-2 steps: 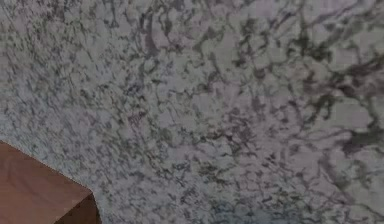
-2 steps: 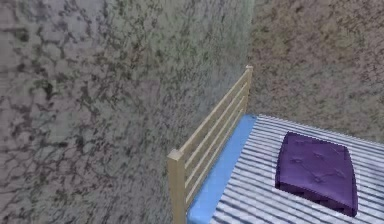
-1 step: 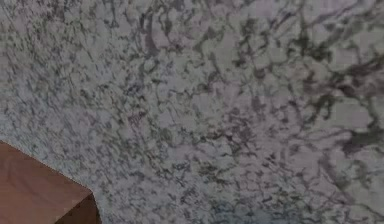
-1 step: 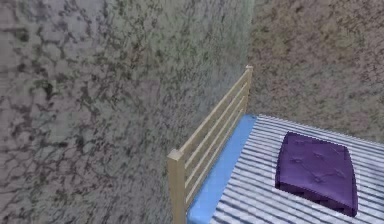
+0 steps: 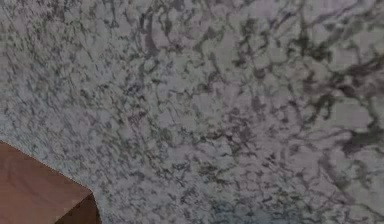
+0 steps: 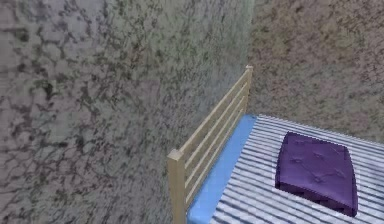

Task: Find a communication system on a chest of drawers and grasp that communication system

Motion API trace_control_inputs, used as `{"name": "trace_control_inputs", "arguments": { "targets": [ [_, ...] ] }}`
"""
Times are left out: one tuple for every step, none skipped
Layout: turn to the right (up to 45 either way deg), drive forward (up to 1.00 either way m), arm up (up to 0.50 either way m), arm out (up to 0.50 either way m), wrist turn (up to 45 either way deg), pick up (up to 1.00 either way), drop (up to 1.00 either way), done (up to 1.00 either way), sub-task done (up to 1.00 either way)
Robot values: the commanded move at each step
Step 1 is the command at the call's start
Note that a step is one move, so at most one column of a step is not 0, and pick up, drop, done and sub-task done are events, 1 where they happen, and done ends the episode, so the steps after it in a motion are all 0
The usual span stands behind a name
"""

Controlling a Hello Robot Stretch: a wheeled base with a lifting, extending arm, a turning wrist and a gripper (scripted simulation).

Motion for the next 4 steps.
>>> {"name": "trace_control_inputs", "arguments": {
  "targets": [
    [-45.0,0.00,0.00,0.00,0.0,0.00,0.00,0.00,0.00],
    [-45.0,0.00,0.00,0.00,0.0,0.00,0.00,0.00,0.00],
    [-45.0,0.00,0.00,0.00,0.0,0.00,0.00,0.00,0.00],
    [-15.0,0.00,0.00,0.00,0.0,0.00,0.00,0.00,0.00]
  ]
}}
